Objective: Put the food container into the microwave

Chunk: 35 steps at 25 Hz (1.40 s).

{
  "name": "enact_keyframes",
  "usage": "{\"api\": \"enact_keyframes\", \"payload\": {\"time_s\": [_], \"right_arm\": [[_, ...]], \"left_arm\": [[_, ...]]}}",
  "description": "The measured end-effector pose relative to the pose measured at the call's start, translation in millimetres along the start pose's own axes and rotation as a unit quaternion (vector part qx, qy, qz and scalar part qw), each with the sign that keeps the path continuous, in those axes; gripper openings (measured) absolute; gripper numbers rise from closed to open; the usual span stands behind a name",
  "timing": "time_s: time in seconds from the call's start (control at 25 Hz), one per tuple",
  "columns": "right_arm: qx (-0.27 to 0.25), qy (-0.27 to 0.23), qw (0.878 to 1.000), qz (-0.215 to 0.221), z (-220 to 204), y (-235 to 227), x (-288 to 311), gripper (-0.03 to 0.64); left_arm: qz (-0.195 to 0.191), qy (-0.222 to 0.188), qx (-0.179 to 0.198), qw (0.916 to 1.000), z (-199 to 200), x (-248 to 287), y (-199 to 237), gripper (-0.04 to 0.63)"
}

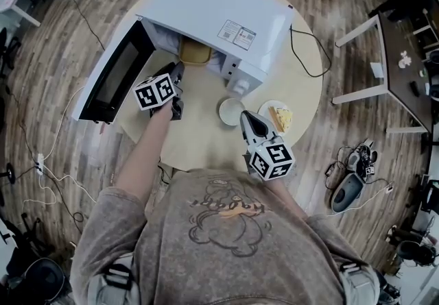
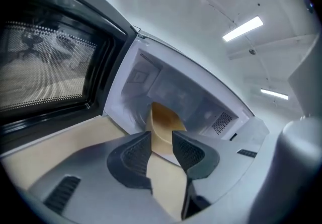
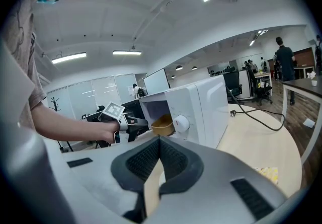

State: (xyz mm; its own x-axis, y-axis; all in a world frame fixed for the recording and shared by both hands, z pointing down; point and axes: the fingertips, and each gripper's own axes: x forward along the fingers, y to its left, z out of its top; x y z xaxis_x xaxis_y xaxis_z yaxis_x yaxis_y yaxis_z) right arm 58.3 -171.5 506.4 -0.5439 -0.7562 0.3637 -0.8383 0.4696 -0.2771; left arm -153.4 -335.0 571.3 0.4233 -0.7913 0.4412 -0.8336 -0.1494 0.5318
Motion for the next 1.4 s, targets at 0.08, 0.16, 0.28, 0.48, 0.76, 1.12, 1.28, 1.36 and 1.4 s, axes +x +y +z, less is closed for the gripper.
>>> {"api": "enact_keyframes", "payload": {"time_s": [0.08, 0.16, 0.28, 0.48, 0.76, 1.12, 1.28, 1.36, 1.4], "right_arm": [[0.0, 0.001, 1.0, -0.001, -1, 0, -2, 0.002], [0.0, 0.002, 1.0, -0.002, -2, 0, -4, 0.002], [0.001, 0.002, 1.0, -0.005, -3, -1, -7, 0.002], [0.002, 0.001, 1.0, -0.014, -4, -5, -13, 0.002], [0.006, -0.001, 1.0, -0.027, -4, -11, -21, 0.002], [0.014, -0.001, 0.999, -0.041, -7, -18, -26, 0.002], [0.018, 0.0, 0.999, -0.045, -8, -20, -27, 0.002], [0.019, 0.001, 0.999, -0.048, -8, -21, -27, 0.002], [0.02, 0.001, 0.999, -0.049, -8, -22, -27, 0.002]], "left_arm": [[-0.003, 0.003, -0.001, 1.0, -3, -1, -1, 0.141], [-0.006, 0.007, 0.004, 1.0, -5, 1, -3, 0.144], [-0.008, 0.014, 0.008, 0.9998, -7, 6, -6, 0.145], [-0.017, 0.039, 0.019, 0.9989, -17, 22, -13, 0.144], [-0.019, 0.047, 0.024, 0.9984, -16, 37, -16, 0.144], [-0.019, 0.051, 0.046, 0.9974, -8, 52, -22, 0.144], [-0.017, 0.052, 0.053, 0.9971, -5, 58, -21, 0.144], [-0.017, 0.053, 0.055, 0.9969, -4, 60, -21, 0.144], [-0.017, 0.053, 0.055, 0.9969, -3, 62, -20, 0.144]]}}
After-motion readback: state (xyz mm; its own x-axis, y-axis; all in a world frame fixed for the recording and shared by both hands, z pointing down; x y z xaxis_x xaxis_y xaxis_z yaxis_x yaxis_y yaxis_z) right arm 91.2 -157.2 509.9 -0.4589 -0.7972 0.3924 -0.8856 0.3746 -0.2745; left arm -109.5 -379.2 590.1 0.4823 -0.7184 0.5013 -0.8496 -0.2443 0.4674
